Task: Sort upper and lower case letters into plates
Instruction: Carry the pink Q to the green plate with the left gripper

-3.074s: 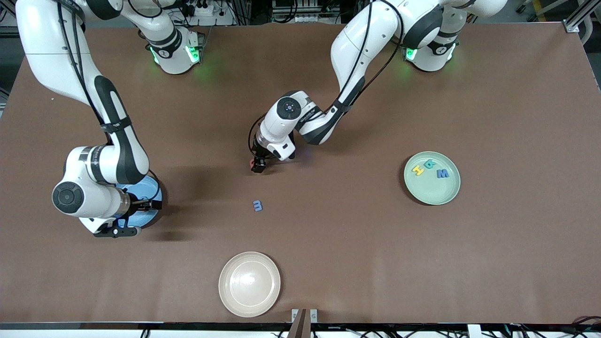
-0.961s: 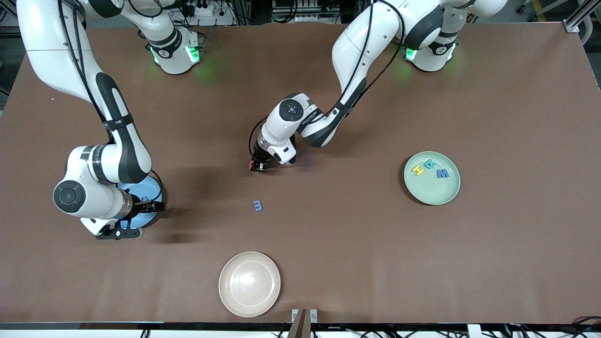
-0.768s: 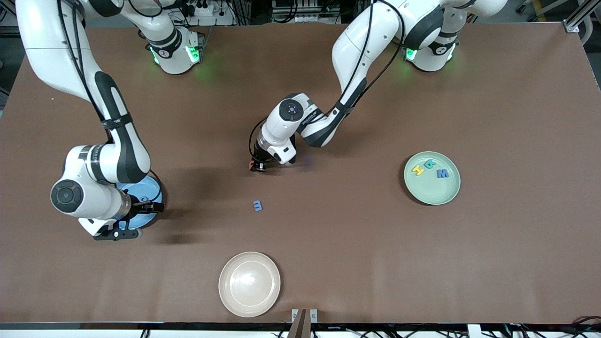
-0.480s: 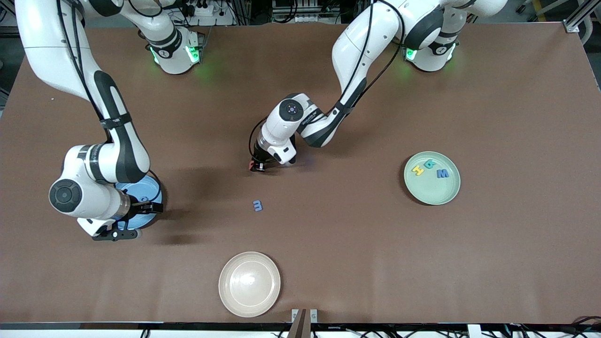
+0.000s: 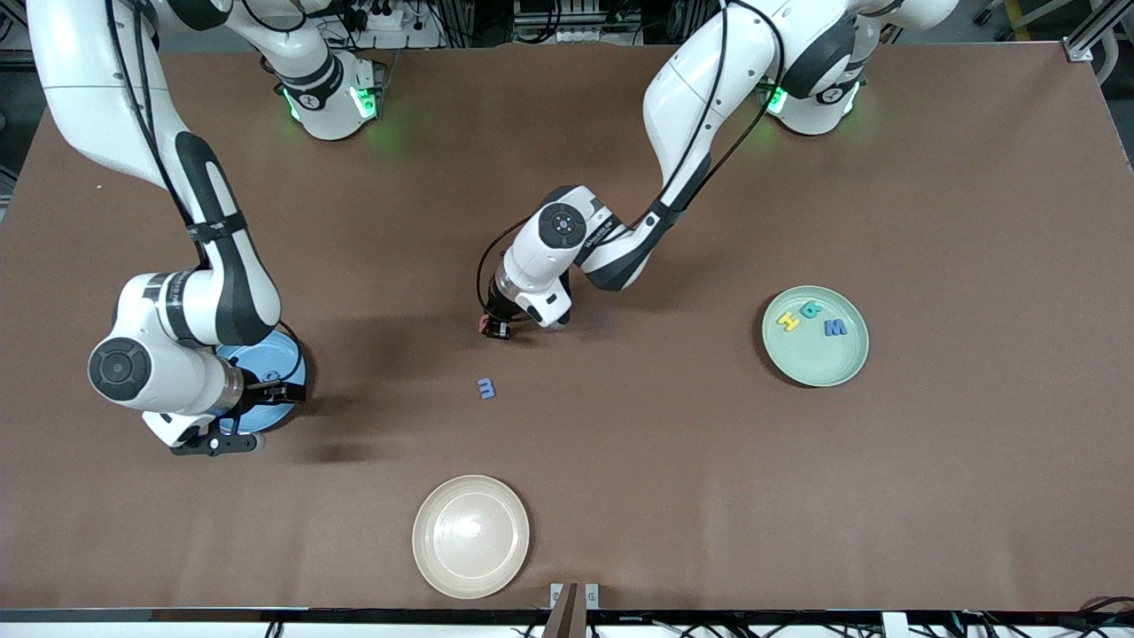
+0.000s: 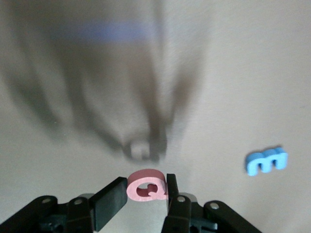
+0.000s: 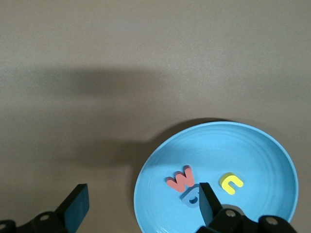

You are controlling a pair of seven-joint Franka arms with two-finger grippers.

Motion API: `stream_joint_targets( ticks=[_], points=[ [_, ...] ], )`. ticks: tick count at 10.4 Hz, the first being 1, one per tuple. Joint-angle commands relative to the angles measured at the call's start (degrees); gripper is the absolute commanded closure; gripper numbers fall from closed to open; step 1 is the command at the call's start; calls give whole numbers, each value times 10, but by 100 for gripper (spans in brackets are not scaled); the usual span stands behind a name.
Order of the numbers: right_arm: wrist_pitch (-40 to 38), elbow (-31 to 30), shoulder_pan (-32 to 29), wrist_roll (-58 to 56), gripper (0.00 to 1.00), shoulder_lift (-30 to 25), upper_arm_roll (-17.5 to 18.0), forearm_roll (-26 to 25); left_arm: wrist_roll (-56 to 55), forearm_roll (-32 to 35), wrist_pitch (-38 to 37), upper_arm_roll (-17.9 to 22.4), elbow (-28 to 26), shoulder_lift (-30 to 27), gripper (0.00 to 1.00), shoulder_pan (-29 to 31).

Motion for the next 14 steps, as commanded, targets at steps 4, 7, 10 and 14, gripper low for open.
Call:
stream_joint_targets(
  ticks=[4,7,10,14],
  points=[
    [-12,35,43,20,0,-3,23,3,148,-19,-130,-34,-58,-88,87,100],
    [-9,94,119,20,0,35,23,1,332,-18,-163,-42,-177,-186,87,175],
    [3,143,179,52,0,87,23,8,552,-20,-165,-43,-310,-274,87,272],
    [41,212,221,139,0,166,23,7,828,-22,-169,-51,-487,-392,86,404]
  ],
)
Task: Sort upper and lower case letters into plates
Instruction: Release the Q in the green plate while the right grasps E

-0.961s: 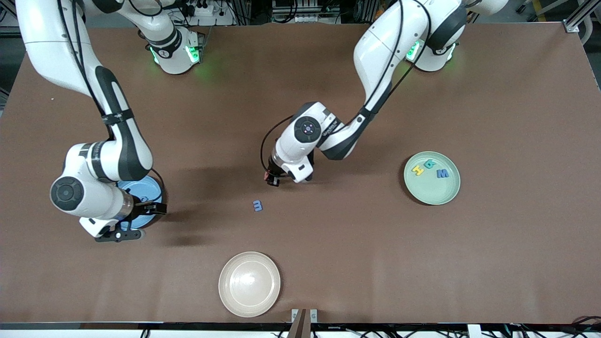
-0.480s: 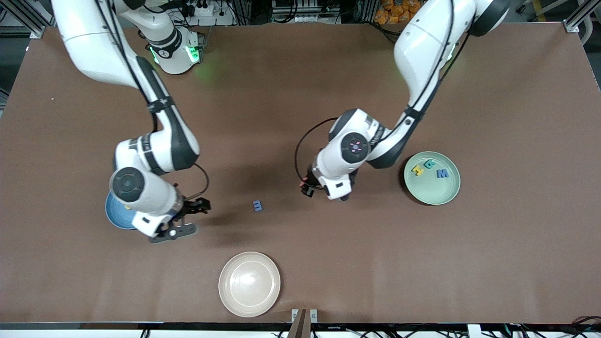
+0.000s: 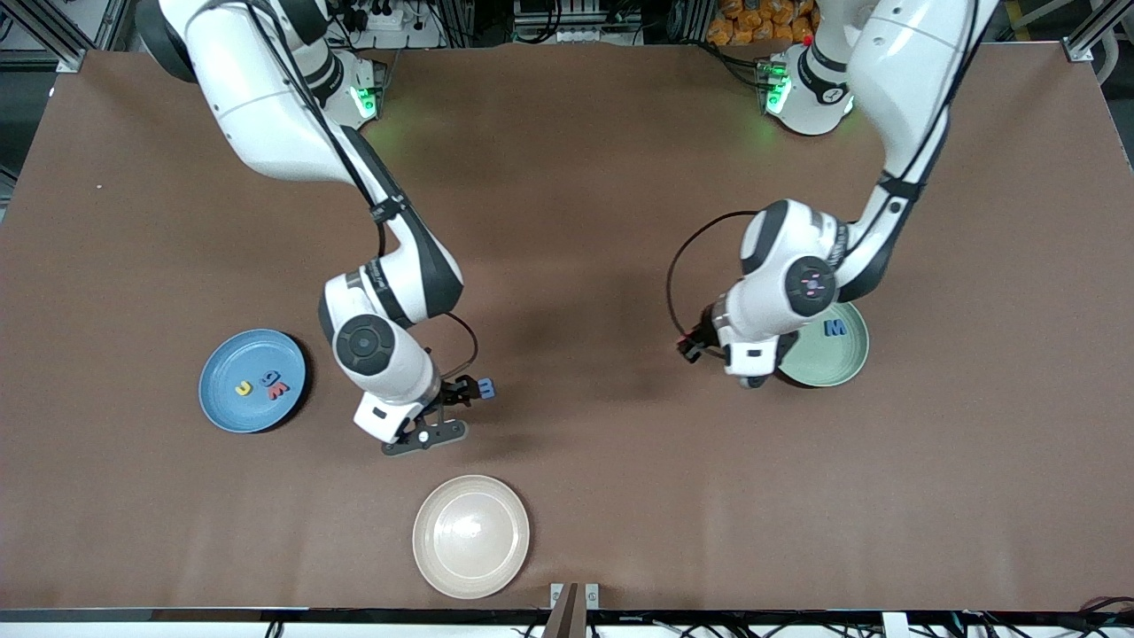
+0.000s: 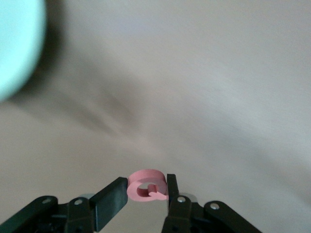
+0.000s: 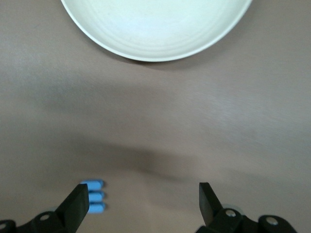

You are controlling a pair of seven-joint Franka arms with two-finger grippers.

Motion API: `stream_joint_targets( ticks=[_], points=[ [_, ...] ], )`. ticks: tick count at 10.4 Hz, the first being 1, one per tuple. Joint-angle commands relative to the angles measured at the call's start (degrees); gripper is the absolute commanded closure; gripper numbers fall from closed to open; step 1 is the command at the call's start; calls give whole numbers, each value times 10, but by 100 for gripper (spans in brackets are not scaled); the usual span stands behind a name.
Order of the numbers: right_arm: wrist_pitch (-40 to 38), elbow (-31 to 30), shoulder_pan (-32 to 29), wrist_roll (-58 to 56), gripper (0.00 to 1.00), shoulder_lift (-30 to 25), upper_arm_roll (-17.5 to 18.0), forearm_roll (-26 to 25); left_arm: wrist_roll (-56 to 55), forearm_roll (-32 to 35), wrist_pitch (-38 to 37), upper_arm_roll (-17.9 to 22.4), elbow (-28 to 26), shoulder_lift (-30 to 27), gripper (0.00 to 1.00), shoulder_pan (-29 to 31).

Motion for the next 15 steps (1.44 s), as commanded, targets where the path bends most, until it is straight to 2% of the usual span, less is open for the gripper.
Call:
stream_joint_targets(
  ticks=[1,2,4,6,8,9,14,15],
  points=[
    [9,60,30,57,0,51,-4,4,138,-21,-27,-10,-108,-94,85,70],
    [18,60,39,69,0,57,-5,2,188,-20,-60,-9,-112,-106,82,92],
    [17,54,39,63,0,58,-5,-1,295,-19,-66,-9,-140,-116,81,154],
    [8,32,39,71,0,53,-5,3,377,-13,-63,-9,-127,-92,82,206],
    [-2,23,40,72,0,51,-5,6,391,3,-49,-6,-84,-45,82,211],
    [-2,16,41,78,0,50,-5,6,390,7,-24,-7,-83,-30,82,208],
    [3,5,63,108,0,44,-5,4,392,9,-9,-6,-40,10,81,200],
    [5,5,64,110,0,44,-5,2,392,9,-9,-6,-39,14,47,200]
  ],
)
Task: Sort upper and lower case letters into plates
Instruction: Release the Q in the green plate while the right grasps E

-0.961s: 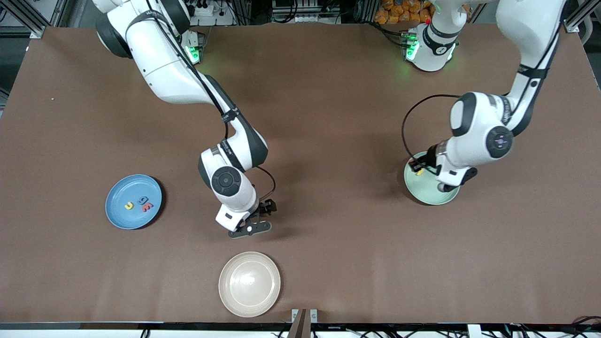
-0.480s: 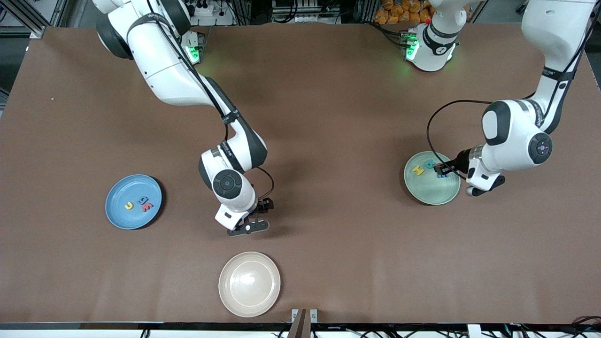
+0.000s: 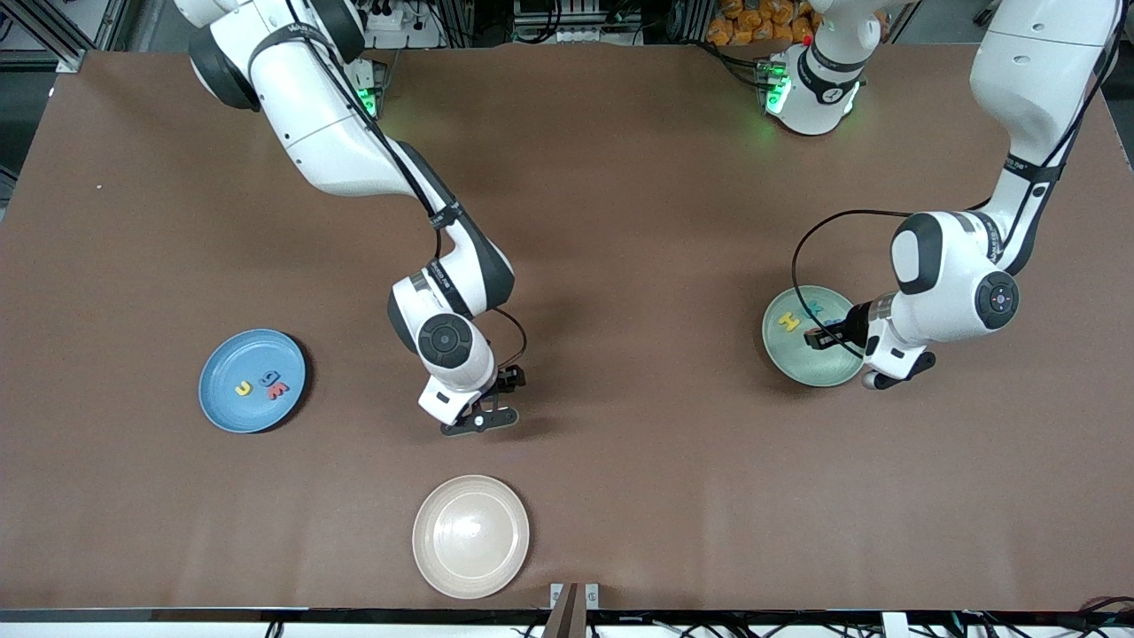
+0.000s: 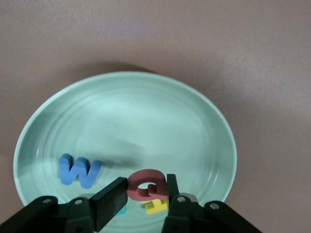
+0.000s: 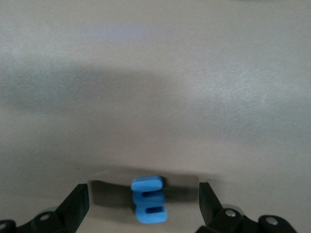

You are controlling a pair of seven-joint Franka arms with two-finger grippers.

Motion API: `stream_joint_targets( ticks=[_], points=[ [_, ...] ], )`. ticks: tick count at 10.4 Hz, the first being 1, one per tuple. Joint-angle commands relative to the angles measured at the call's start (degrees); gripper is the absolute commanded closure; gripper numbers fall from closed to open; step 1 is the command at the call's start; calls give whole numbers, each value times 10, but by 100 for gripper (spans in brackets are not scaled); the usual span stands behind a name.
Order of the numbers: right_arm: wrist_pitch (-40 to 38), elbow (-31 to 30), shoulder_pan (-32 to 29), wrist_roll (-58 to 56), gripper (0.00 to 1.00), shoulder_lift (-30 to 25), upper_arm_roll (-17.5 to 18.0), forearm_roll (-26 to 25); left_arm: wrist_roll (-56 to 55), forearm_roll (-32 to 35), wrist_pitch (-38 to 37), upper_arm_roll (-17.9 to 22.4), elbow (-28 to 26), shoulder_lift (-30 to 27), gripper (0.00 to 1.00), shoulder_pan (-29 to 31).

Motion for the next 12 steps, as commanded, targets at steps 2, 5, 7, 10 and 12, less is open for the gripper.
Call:
stream_joint_targets(
  ticks=[2,5,7,10,12],
  points=[
    [5,-9,4,14,0,-6,-2,0,5,10,-2,-1,16,14,0,3],
    [6,-23,0,12,0,-7,-3,-1,3,120,-4,-6,16,-14,0,2],
    [6,-24,0,12,0,-8,-3,-1,3,152,-10,-6,18,-49,0,2],
    [4,-24,-1,16,100,-10,-2,0,16,212,-57,-20,52,-88,0,3],
    [0,-24,-1,24,100,-15,-2,2,17,216,-165,-35,131,-108,0,3]
  ],
)
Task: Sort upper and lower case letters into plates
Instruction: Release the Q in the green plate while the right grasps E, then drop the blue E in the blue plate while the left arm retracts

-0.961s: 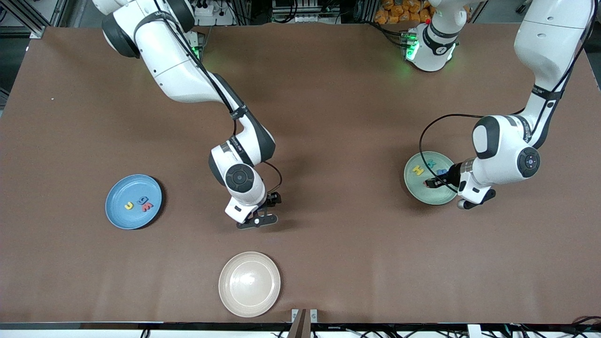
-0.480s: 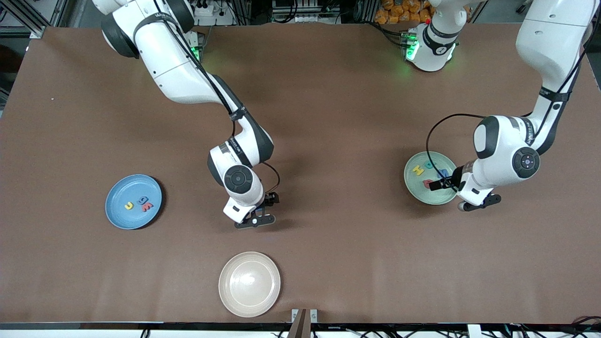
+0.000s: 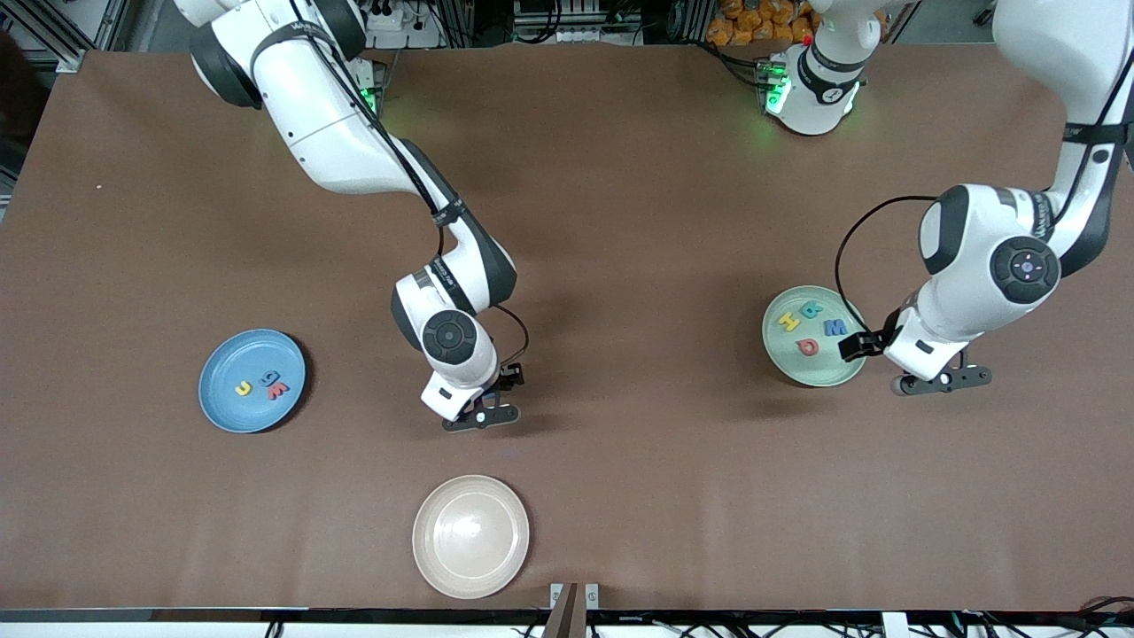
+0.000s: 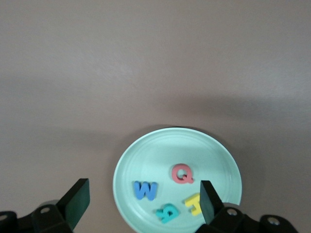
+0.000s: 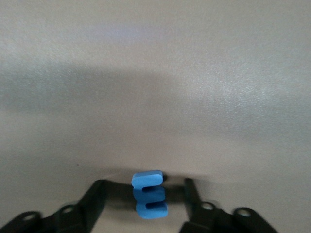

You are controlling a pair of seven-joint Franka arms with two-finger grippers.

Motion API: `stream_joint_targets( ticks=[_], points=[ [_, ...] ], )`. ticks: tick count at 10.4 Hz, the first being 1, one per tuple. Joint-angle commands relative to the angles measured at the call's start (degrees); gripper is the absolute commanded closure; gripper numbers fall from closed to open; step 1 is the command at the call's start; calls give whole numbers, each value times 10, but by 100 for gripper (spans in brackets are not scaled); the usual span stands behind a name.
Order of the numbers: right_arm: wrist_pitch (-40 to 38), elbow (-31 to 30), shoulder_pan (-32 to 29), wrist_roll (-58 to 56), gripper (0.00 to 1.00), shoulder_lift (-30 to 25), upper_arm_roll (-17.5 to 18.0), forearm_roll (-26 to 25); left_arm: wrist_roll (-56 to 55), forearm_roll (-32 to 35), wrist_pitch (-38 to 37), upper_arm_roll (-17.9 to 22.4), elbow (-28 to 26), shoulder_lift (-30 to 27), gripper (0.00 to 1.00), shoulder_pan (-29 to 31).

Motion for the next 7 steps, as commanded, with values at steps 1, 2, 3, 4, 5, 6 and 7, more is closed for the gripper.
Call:
stream_joint_targets(
  ticks=[1,2,3,4,5,6,7],
  points=[
    [-2,-13,-3,27,100,-11,1,2,7,19,-121,-23,100,-20,0,3],
    [-4,-13,-4,31,100,-17,1,3,9,19,-152,-32,136,-20,0,4],
    [-6,-13,-8,31,100,-27,1,3,10,19,-156,-40,151,-24,0,4],
    [-15,-12,-22,28,100,-37,1,3,13,19,-156,-46,158,-39,0,4],
    [-24,-12,-36,22,100,-54,1,3,11,8,-156,-56,163,-48,0,4],
    [-39,-12,-53,15,100,-70,1,2,3,-13,-161,-66,169,-60,0,5],
    [-49,-12,-83,-24,100,-82,1,2,3,-37,-171,-65,191,-61,0,7]
  ],
)
